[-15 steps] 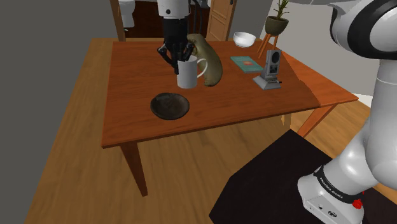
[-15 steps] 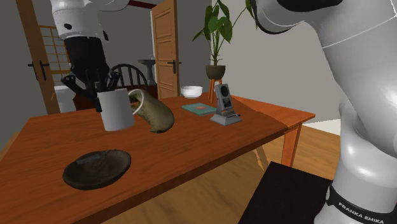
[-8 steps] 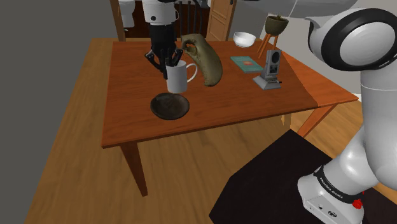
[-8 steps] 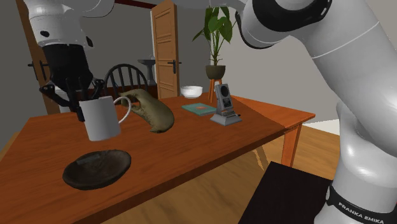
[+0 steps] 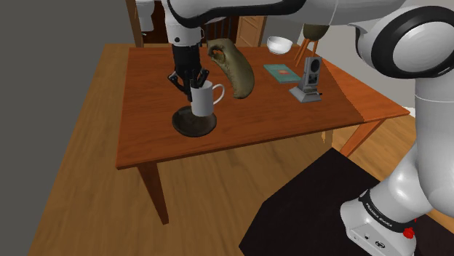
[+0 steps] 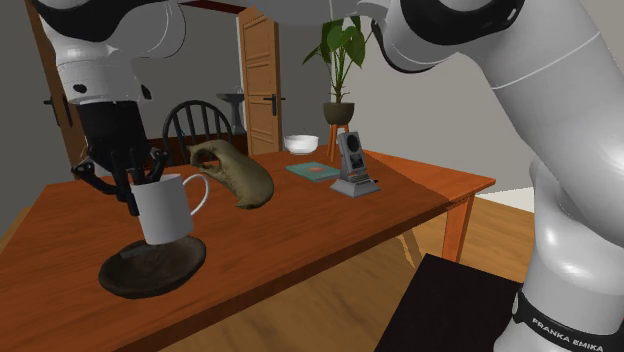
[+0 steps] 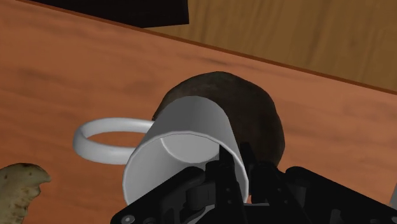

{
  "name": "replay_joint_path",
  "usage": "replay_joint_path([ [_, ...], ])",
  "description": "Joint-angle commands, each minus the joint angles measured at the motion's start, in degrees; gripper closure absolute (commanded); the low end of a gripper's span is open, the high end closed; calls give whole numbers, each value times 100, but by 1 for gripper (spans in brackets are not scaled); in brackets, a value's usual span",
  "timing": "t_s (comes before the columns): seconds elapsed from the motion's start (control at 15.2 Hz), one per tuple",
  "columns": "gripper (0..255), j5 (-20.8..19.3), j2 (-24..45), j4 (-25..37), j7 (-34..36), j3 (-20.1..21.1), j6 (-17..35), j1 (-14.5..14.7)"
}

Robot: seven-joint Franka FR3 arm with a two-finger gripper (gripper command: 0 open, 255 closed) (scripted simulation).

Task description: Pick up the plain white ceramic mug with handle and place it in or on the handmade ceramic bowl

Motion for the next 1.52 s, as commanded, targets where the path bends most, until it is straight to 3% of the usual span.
replay_joint_path([
  [0.0, 255, -2, 1, -150, -2, -2, 155, -10],
  [0.26, 255, -7, 20, -419, -7, -9, 440, -27],
  [0.79, 255, -7, 20, -419, -7, -9, 440, -27],
  [0.86, 0, -7, 20, -418, -7, -9, 440, -27],
  [1.19, 0, -7, 20, -418, -7, -9, 440, -27],
  [1.45, 0, -39, 262, 708, -16, -19, -440, 62],
])
